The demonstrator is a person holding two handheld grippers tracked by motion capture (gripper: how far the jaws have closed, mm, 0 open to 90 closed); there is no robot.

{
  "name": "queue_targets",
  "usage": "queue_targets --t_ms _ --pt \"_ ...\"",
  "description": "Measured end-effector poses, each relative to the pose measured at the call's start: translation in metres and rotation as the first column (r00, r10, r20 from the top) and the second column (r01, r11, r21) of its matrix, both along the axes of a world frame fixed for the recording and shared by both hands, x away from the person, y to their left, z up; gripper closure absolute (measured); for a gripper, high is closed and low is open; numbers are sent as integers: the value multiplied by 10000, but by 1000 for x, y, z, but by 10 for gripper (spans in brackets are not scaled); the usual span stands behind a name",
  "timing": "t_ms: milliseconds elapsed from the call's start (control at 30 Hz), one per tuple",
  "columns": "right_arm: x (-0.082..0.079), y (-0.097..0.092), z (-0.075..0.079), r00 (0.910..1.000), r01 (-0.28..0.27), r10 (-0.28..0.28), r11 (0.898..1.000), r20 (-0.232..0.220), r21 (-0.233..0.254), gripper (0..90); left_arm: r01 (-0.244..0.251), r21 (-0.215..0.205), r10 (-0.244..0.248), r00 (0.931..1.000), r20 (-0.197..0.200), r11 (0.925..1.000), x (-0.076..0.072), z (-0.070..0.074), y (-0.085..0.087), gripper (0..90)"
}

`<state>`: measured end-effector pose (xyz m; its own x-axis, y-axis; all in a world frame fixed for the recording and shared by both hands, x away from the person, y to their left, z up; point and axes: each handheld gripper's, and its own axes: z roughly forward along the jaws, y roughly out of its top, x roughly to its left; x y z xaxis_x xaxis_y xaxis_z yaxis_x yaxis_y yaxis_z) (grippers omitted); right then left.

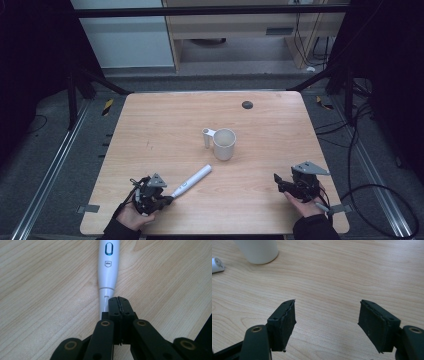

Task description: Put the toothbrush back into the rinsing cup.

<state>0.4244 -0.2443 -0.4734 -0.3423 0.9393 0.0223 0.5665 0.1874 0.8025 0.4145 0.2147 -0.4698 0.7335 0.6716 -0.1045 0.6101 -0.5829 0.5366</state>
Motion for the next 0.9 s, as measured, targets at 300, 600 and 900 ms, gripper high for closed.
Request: queue_targets --t_ms 300,600,900 --pt "0 0 0 10000 14 -14 10000 -7 5 298 -299 54 298 9995 40 9995 2 0 5 894" --pt "0 0 0 10000 10 -10 10000 -8 -1 299 -783 154 781 9969 137 9968 7 0 12 894" --pt "0 0 0 10000 14 -14 10000 -3 -7 300 -1280 226 1273 9914 296 9915 10 0 17 894"
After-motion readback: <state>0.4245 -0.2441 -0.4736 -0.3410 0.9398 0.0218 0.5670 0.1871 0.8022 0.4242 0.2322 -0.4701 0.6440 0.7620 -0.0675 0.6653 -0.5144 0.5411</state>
